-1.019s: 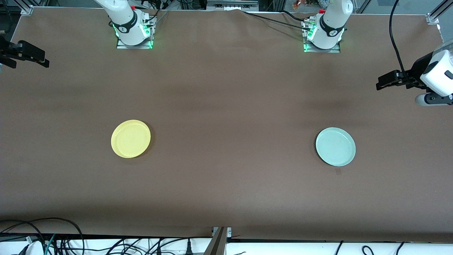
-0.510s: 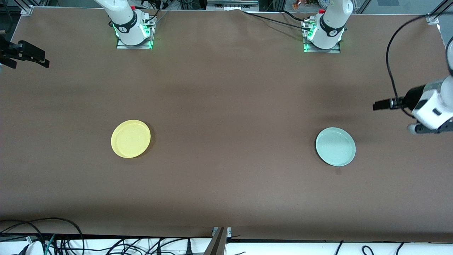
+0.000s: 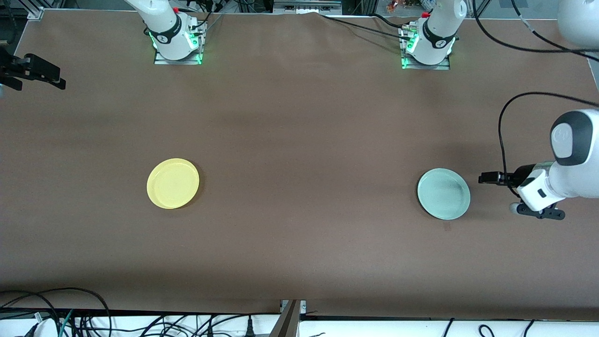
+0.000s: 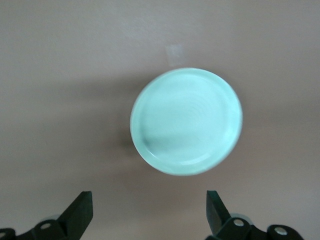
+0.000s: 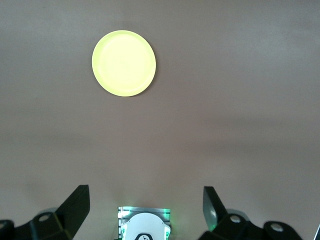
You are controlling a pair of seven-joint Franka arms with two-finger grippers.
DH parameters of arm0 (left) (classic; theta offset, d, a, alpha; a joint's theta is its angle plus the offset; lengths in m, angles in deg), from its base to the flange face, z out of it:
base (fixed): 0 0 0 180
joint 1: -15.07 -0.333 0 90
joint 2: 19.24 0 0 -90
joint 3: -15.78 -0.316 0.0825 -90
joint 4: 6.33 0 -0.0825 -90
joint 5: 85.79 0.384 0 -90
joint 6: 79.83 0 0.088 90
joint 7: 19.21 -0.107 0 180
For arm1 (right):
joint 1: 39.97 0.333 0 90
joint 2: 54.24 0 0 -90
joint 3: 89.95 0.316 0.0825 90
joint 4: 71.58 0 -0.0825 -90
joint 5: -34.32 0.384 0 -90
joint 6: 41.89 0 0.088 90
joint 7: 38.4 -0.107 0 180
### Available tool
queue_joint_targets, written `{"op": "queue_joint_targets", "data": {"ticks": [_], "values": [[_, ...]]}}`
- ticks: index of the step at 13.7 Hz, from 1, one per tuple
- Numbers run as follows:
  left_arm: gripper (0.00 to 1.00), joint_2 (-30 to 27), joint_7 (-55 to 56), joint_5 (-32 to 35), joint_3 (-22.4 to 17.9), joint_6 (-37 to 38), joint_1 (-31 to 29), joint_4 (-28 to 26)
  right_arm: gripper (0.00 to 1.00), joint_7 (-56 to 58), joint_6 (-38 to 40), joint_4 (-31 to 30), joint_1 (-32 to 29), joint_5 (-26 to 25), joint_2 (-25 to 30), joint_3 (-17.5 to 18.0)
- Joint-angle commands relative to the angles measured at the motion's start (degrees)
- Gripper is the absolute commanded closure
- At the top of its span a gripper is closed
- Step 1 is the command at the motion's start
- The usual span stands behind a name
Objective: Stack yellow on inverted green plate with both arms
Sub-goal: 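Lower the left gripper and grasp the green plate's rim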
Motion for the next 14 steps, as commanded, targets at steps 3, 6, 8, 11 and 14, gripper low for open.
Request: {"op": "queue_joint_targets", "data": {"ticks": [3,6,8,11,14], "values": [[0.0,6.25,-8.42,1.85,0.55,-6.04,0.18,1.67,0.0,-1.01,-0.14,-0.33,0.02,-0.14,0.34,0.37],[0.0,9.85,-12.28,1.85,0.55,-8.4,0.36,1.67,0.0,-1.01,-0.23,-0.24,0.02,-0.14,0.34,0.37],[0.0,12.22,-18.94,1.67,0.55,-11.04,-0.17,1.67,0.0,-1.01,-0.23,-0.33,0.02,-0.23,0.34,0.37],[0.0,15.13,-22.4,1.76,0.55,-16.06,0.44,1.67,0.0,-0.75,-0.05,-0.33,-0.06,-0.23,0.34,0.37],[0.23,15.13,-22.93,1.32,0.72,-15.98,0.36,1.5,0.0,-0.84,-0.23,-0.33,-0.06,-0.23,0.34,0.37]]}}
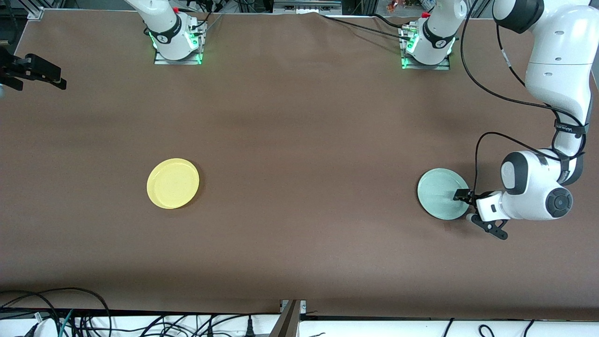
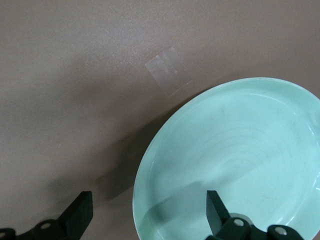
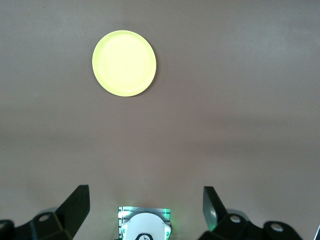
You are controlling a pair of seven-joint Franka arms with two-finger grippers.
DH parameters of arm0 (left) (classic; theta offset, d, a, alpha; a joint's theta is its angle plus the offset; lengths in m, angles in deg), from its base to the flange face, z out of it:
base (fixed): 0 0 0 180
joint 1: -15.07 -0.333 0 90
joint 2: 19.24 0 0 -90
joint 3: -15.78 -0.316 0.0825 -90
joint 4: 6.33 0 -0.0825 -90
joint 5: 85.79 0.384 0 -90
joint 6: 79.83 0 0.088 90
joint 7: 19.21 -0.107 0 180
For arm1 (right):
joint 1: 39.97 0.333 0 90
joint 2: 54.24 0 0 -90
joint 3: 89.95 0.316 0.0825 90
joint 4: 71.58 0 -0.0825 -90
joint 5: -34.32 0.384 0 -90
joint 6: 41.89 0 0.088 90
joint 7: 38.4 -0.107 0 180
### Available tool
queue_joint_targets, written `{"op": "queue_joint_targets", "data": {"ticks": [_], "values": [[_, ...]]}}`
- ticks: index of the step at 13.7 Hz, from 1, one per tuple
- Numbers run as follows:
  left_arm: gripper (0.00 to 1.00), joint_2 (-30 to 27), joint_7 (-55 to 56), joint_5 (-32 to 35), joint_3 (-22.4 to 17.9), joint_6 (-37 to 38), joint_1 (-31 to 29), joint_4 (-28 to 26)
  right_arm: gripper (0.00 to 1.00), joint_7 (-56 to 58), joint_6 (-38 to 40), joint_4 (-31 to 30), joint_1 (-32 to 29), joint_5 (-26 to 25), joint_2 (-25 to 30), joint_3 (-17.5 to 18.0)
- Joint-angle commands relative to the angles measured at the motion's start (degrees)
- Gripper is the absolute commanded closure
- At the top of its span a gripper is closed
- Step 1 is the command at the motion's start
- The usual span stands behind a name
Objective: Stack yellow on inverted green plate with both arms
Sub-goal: 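Lower the left gripper and grasp the green plate's rim, then lift and flip the green plate with the left gripper while the right gripper approaches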
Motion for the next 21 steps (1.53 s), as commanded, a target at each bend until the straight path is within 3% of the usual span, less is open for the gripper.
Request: {"op": "queue_joint_targets", "data": {"ticks": [1,2,4,6,13,16,21], "values": [[0.41,-0.03,-2.59,1.28,0.26,0.52,-0.11,1.26,0.0,-0.67,-0.13,-0.21,-0.11,-0.23,0.35,0.27],[0.69,-0.03,-4.78,0.42,0.26,0.78,-0.55,1.09,0.0,-0.67,-0.04,-0.3,-0.11,-0.23,0.35,0.27],[0.98,0.23,-7.51,0.41,0.44,0.79,-1.52,1.08,0.0,-0.67,0.04,-0.3,-0.11,-0.23,0.35,0.27],[1.0,0.06,-9.98,0.5,0.53,1.22,-1.43,1.08,0.0,-0.67,-0.04,-0.3,-0.11,-0.23,0.35,0.27],[1.0,-5.3,-9.29,1.46,2.72,14.57,3.48,4.85,0.0,-0.5,-0.04,-0.3,-0.11,-0.23,0.35,0.27],[1.0,-6.44,-6.22,4.08,2.55,21.24,9.53,9.77,0.0,-0.32,-0.22,-0.21,-0.19,-0.32,0.35,0.18],[1.0,-7.24,13.79,10.68,2.11,28.73,22.79,13.3,0.0,-0.15,-0.31,1.19,-0.63,-0.58,-2.11,-0.26]]}}
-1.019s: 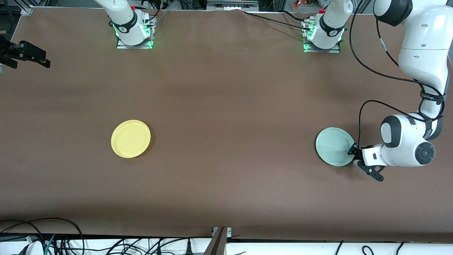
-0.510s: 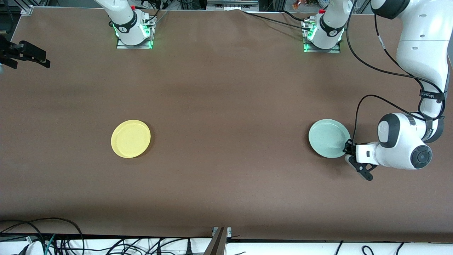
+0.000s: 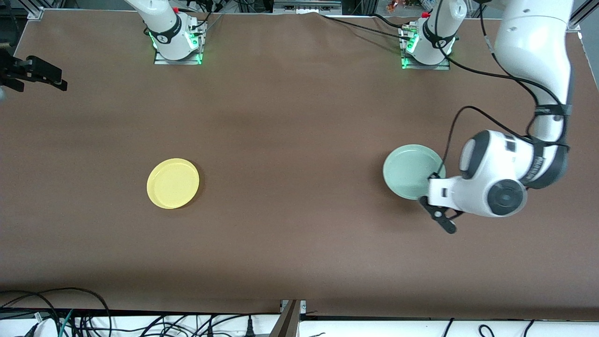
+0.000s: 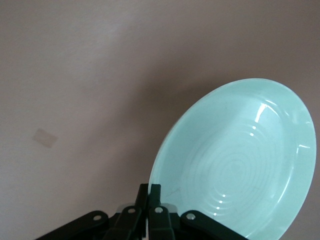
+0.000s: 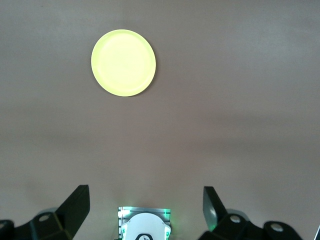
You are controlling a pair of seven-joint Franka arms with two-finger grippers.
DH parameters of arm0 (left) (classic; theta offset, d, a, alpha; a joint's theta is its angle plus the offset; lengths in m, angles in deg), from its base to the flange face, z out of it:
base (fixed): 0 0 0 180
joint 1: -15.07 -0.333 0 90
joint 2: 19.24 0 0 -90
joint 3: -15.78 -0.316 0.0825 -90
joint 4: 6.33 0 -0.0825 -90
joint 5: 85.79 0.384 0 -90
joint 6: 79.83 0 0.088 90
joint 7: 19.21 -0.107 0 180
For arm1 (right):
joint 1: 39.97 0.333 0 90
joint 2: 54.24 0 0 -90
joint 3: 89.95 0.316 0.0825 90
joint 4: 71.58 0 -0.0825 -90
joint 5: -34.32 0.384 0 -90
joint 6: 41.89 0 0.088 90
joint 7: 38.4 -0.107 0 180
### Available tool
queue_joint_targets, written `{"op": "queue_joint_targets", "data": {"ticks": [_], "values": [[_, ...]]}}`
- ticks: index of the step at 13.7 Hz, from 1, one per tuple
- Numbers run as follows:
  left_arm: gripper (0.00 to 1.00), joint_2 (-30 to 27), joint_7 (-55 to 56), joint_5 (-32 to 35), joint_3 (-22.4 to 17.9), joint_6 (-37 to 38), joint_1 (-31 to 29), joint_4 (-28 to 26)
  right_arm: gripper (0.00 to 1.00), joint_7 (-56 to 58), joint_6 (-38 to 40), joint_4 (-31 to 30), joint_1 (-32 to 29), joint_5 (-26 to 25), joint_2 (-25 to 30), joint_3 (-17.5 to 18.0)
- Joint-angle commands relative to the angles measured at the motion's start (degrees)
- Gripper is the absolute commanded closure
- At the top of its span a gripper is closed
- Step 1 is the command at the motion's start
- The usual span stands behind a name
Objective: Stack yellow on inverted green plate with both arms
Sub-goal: 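Lift and flip the green plate with the left gripper while the right gripper approaches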
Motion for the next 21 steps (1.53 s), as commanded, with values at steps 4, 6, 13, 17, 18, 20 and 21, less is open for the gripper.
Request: {"op": "queue_joint_targets", "data": {"ticks": [4,6,13,17,18,20,21], "values": [[1.0,0.61,16.26,13.25,-1.33,7.38,14.12,4.0,0.0,-0.24,-0.38,1.18,-0.76,-1.97,-2.46,-0.21],[1.0,0.61,20.84,16.85,-1.33,8.34,16.77,4.0,0.0,-0.41,-1.79,1.18,-0.76,-2.49,-4.13,-0.3],[1.0,0.7,34.09,37.13,-1.86,11.77,25.99,4.09,0.0,-0.32,-4.68,0.92,-1.73,-2.58,-11.59,-1.26],[1.0,4.55,48.15,45.77,-2.29,14.22,35.03,3.82,0.0,-0.41,-8.55,0.39,-3.83,3.72,-17.66,-1.26],[1.0,6.65,53.59,48.31,-2.47,15.45,37.85,3.74,0.0,-0.5,-9.6,-0.05,-4.01,5.31,-19.41,-1.26],[1.0,9.74,61.69,50.97,-2.82,17.57,41.29,3.82,0.0,-0.58,-12.58,-1.71,-4.01,7.34,-21.53,-1.26],[1.0,10.27,63.38,50.97,-2.83,17.58,41.91,3.82,0.0,-0.58,-14.43,-3.29,-4.1,7.52,-22.06,-1.26]]}}
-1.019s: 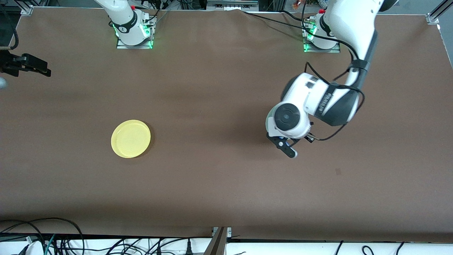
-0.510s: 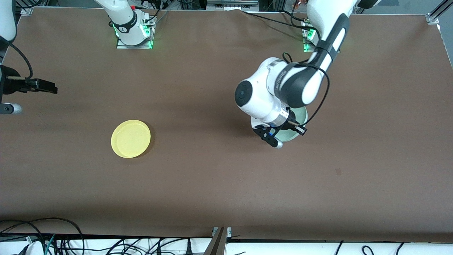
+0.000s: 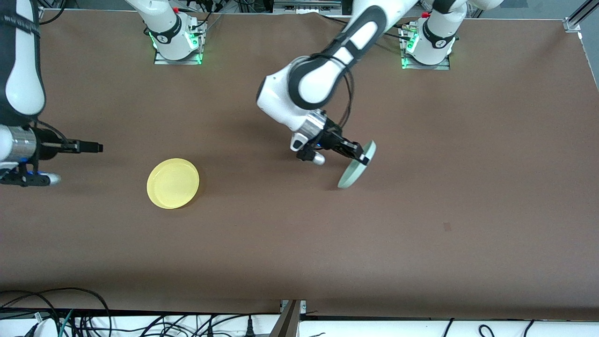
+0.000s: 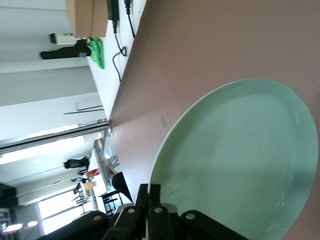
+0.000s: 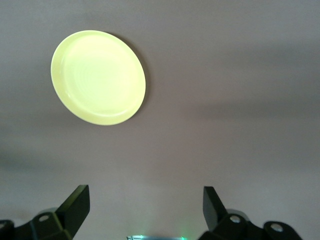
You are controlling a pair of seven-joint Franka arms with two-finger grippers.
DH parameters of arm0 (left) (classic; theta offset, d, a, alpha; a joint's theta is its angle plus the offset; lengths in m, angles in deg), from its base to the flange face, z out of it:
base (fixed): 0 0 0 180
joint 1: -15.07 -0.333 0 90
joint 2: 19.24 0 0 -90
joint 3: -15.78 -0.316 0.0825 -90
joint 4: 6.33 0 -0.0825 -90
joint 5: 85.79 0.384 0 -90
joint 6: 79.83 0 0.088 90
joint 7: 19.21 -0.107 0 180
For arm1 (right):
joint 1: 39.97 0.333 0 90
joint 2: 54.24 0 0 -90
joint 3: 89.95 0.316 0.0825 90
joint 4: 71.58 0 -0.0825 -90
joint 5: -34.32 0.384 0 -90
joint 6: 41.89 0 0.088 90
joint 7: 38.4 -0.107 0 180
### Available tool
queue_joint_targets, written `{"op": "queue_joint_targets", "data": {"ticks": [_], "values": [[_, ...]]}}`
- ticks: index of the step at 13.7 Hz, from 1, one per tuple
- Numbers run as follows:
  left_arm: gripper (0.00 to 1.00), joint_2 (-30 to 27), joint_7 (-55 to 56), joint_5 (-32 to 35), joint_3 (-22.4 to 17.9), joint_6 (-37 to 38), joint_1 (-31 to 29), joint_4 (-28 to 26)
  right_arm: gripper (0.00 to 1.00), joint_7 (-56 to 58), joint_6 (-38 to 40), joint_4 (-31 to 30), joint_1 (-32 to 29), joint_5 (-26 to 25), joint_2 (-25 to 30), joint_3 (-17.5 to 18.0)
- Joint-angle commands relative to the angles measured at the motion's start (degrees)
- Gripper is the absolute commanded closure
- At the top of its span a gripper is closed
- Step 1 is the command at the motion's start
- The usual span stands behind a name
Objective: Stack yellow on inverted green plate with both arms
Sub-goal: 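Lift and flip the green plate with the left gripper while the right gripper approaches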
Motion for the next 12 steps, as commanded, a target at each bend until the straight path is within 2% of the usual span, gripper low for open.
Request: {"op": "queue_joint_targets", "data": {"ticks": [1,5,8,10,12], "values": [[1.0,2.22,4.48,2.15,-1.46,1.57,2.07,1.79,0.0,-0.52,-5.25,-4.37,-0.57,2.31,-0.57,0.51],[1.0,3.88,6.67,2.33,-3.21,2.62,5.22,1.88,0.0,-0.52,-17.03,-13.33,-0.57,5.65,-0.83,0.51],[1.0,4.77,10.55,2.77,-9.27,4.2,11.11,1.88,0.0,-0.43,-20.83,-16.25,-0.66,5.84,-1.36,0.51],[1.0,6.08,10.9,2.77,-9.37,4.56,12.26,2.05,0.0,-0.43,-24.42,-18.0,-0.66,6.19,-2.06,0.51],[1.0,7.23,12.39,2.59,-9.38,4.56,13.23,3.01,0.0,-0.35,-27.77,-19.94,-0.66,8.98,-2.94,0.51]]}}
